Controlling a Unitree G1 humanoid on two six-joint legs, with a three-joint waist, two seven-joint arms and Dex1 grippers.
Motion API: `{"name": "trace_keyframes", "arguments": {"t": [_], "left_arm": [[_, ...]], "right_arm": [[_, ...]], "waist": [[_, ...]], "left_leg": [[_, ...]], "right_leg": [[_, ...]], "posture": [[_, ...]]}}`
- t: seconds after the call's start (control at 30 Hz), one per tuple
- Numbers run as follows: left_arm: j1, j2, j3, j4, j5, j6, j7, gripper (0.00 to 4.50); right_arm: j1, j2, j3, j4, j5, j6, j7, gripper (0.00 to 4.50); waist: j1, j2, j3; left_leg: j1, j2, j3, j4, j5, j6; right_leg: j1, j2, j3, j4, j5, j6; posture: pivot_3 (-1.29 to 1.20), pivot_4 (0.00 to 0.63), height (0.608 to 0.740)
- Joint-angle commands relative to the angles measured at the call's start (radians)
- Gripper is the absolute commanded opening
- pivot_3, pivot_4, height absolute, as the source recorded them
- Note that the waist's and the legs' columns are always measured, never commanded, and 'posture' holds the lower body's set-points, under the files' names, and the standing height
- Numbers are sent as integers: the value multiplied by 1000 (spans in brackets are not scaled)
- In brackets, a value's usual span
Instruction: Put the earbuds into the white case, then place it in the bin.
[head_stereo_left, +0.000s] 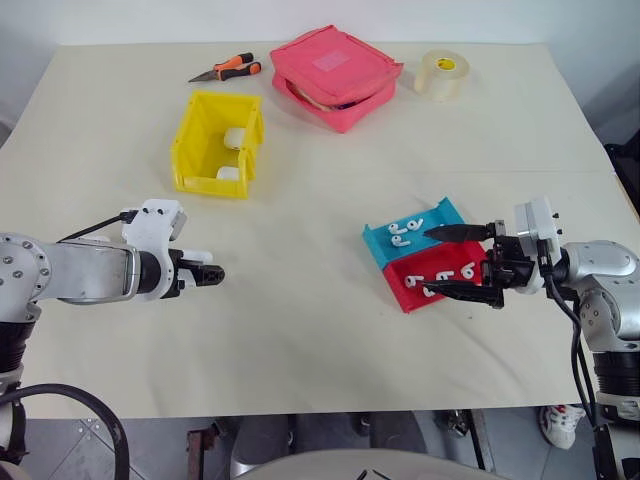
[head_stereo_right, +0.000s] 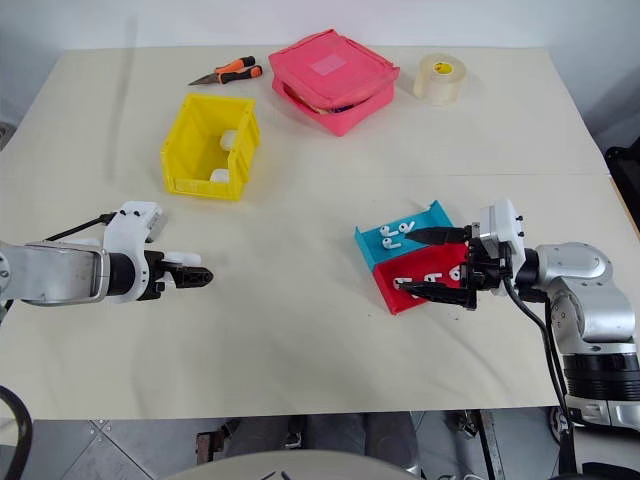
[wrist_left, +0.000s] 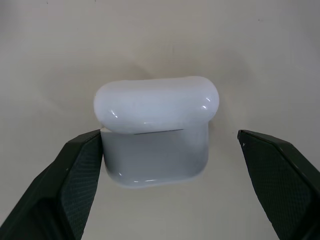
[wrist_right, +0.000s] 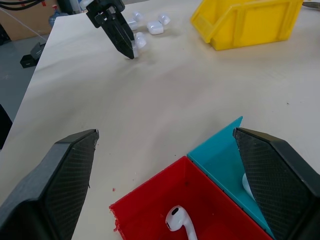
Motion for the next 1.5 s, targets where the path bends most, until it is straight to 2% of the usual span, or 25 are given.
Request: {"name": "trace_keyframes", "arguments": {"t": [0.03, 0.13, 0.27, 0.4, 0.43, 0.57, 0.67, 0.77, 0.93, 1.1, 1.3, 1.5], "left_arm": [[3, 21, -50, -9, -42, -20, -10, 4457], [3, 34, -61, 0, -42, -32, -10, 3940], [6, 41, -68, 15, -42, -46, -7, 2797], [-13, 40, -79, 23, -32, -54, -6, 2776], [-29, 30, -72, 13, 20, -47, -36, 2776], [-117, 6, -41, -107, 416, -113, -345, 2776], [-137, 7, -71, -182, 703, -268, -635, 2776], [-147, -37, -83, -189, 911, -425, -847, 2776], [-225, -209, -112, -57, 1218, -752, -1121, 2776], [-343, -428, -139, 161, 1387, -1028, -1375, 2776], [-360, -657, -158, 257, 1473, -1158, -1535, 2776], [-242, -784, -158, 172, 1460, -1160, -1617, 2776]], "right_arm": [[-7, -14, -30, -18, 12, -8, -8, 4500], [-8, -13, -27, -13, 7, -10, -13, 4500], [-13, -10, -22, -8, 2, -11, -21, 4500], [-23, -6, -18, 0, -3, -14, -29, 4500], [-26, -6, -19, 1, -4, -14, -31, 4500], [-24, -12, -25, -3, -4, -13, -41, 4500], [-13, -20, -37, -14, -4, -13, -50, 4500], [0, -26, -49, -36, -3, -6, -68, 4500], [33, -48, -61, -87, -9, 30, -130, 4500], [97, -84, -94, -165, 0, 87, -187, 4500], [193, -130, -133, -298, 8, 197, -279, 4500], [282, -114, -222, -440, 32, 253, -400, 4500]], "waist": [[0, 0, 0], [0, 0, 0], [1, 0, 0], [1, 0, 0], [2, 0, 0], [8, 0, 0], [7, 0, 1], [2, 0, 1], [9, 0, 1], [27, 0, 1], [27, -2, 2], [23, -2, 2]], "left_leg": [[0, 0, 0, 0, 0, 0], [0, 0, 0, 0, 0, 0], [0, 0, 0, 0, 0, 0], [0, 0, 0, 0, 0, 0], [0, 0, 0, 0, 0, 0], [-1, 0, 8, 0, 1, 0], [-1, 0, 11, -2, 1, 0], [-1, 1, 12, -5, 1, 0], [-2, 2, 12, -4, 1, -1], [-2, 2, 13, -2, 1, 0], [-4, 1, 12, -1, 1, 1], [-3, 3, 12, -1, 2, 2]], "right_leg": [[0, 0, 0, 0, 0, 0], [0, 0, 0, 0, 0, 0], [0, 0, 0, 0, 0, 0], [0, 0, 0, 0, 0, 0], [0, 1, 0, 0, 0, 0], [0, 2, -1, -1, 0, 0], [0, 4, -1, -3, 0, 1], [-1, 5, -1, -5, 0, 1], [0, 6, -1, -6, 1, 2], [-1, 6, -1, -6, 1, 2], [-1, 5, -1, -6, 2, 4], [-1, 5, -1, -4, 2, 4]], "posture": [[0, 150, 740], [0, 150, 740], [0, 150, 740], [0, 150, 740], [0, 150, 740], [0, 150, 740], [0, 150, 740], [0, 150, 740], [0, 150, 740], [0, 150, 740], [0, 150, 740], [0, 150, 740]]}}
